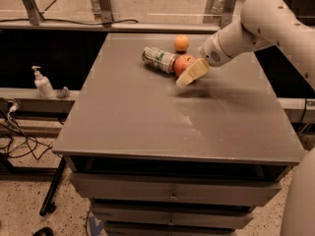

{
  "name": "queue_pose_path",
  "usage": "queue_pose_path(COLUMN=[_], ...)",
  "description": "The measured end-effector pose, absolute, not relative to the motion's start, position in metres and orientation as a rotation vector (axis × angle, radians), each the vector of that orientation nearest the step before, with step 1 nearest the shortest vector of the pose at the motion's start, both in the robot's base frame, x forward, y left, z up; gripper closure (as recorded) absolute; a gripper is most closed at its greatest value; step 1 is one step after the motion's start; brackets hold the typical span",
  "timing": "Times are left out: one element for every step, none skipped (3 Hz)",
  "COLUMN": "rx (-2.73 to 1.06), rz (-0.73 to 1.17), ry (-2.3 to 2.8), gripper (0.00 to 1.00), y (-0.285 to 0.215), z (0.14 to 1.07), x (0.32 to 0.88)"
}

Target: Move apple near 7up can

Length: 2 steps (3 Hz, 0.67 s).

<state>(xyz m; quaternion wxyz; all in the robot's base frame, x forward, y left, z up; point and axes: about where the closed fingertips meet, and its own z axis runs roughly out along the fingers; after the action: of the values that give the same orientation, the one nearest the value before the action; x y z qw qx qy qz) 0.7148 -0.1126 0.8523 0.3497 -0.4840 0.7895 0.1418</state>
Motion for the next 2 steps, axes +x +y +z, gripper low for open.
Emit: queue_pose_path(rx=[-1.238,-1.221], rz=[0.349,0.35], ry=[2.053,2.02], gripper=[0.0,0.0], y=[-0.13,-0.167], z=[0.861,0.891], x=[0.704,0.682])
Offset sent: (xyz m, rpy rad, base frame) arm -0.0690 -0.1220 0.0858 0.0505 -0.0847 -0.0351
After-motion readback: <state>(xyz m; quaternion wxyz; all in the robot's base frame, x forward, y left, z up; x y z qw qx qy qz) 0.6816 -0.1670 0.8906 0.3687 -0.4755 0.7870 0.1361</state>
